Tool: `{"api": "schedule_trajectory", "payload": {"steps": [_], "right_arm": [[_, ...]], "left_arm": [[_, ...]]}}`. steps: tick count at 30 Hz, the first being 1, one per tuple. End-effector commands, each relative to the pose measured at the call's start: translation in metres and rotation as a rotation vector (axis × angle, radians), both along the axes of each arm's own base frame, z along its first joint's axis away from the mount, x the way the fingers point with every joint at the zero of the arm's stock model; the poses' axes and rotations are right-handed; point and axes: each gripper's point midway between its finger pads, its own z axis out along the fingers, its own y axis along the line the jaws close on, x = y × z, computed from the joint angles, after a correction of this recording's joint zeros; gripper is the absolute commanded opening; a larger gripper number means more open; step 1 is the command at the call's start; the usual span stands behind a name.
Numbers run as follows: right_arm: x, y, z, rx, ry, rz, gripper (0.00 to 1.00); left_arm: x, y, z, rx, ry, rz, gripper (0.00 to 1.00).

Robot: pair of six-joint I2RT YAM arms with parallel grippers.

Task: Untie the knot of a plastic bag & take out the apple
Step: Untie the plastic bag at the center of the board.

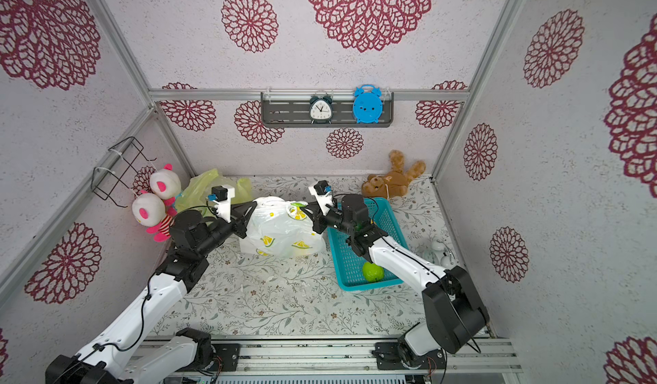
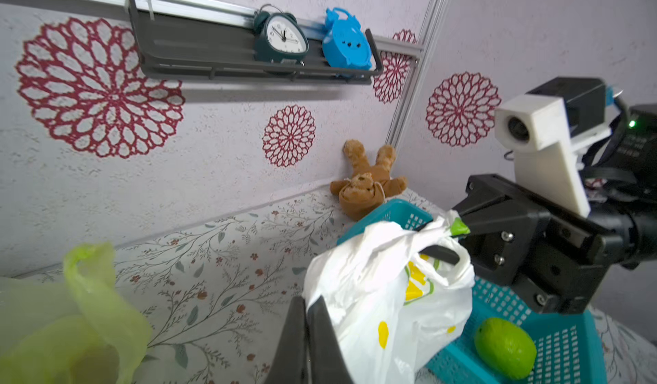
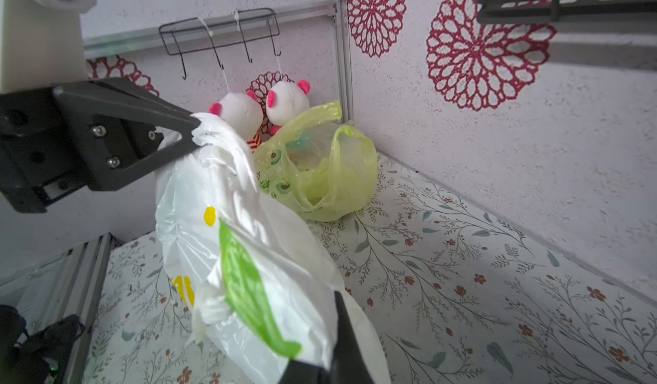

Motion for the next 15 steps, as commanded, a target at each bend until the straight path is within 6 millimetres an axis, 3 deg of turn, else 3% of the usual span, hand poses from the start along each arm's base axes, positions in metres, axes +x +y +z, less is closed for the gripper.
{"api": "schedule_trajectory", "payload": {"steps": [1, 4, 8, 10, 13, 15], "right_arm": [[0.035, -0.036, 0.028, 0.131, 0.006, -0.190, 0.02], [0.041, -0.030, 0.034, 0.148, -0.012, -0.182, 0.05], [0.062, -0.009, 0.076, 0.155, -0.063, -0.135, 0.10], [0.061, -0.008, 0.090, 0.183, -0.089, -0.116, 0.14], [0.041, -0.001, 0.074, 0.130, -0.086, -0.028, 0.40], [0.020, 0.005, 0.051, 0.080, -0.092, 0.050, 0.56]], "left_arm": [[0.015, 0.042, 0.022, -0.129, -0.088, 0.216, 0.00], [0.015, 0.031, 0.023, -0.110, -0.137, 0.176, 0.00], [0.034, 0.015, 0.062, -0.063, -0.213, 0.105, 0.00], [0.034, 0.004, 0.073, -0.056, -0.217, 0.043, 0.00], [0.018, -0.016, 0.059, -0.021, -0.215, -0.081, 0.00], [0.002, -0.029, 0.028, 0.012, -0.227, -0.141, 0.00]]}}
